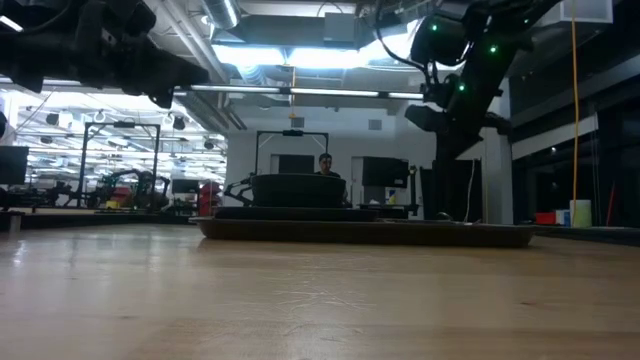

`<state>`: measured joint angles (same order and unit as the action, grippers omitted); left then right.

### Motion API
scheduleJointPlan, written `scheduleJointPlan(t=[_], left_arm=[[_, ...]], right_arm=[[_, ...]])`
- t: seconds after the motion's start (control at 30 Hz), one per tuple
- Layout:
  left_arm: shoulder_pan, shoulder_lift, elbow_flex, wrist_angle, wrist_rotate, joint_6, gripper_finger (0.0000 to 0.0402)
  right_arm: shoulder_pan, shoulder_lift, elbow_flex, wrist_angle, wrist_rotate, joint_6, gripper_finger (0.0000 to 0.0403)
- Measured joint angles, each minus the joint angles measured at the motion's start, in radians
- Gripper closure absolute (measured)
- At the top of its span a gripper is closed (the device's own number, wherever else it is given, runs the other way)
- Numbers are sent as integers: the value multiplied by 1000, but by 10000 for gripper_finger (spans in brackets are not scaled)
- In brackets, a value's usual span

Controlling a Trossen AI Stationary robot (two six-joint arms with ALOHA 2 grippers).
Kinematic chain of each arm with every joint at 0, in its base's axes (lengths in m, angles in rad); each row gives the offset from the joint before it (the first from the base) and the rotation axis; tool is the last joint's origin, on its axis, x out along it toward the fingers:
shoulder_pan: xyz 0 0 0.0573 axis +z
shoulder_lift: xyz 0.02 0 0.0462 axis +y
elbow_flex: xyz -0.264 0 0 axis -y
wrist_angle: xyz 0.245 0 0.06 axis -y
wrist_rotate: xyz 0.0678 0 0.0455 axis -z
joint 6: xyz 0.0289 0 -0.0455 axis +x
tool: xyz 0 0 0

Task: Set up tray
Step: Return to Home Position

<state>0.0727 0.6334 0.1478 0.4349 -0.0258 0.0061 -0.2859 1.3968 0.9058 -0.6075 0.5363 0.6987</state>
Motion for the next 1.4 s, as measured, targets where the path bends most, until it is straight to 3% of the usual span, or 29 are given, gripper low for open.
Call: scheduleJointPlan(t=[0.23,0.37,0.93,1.2,1.4], left_arm=[[0,-128,-43,-61,-5,2,400],[0,-220,-94,-79,-6,0,400],[3,-577,-140,-360,-142,56,398],[42,-629,-137,-395,-201,73,398],[92,-613,-138,-404,-122,39,398]], right_arm=[[99,-5,-62,96,145,28,396],[147,-20,-150,223,139,2,399],[275,-299,-353,320,203,-56,397],[292,-490,-510,510,129,-261,397],[292,-661,-595,622,35,-466,397]])
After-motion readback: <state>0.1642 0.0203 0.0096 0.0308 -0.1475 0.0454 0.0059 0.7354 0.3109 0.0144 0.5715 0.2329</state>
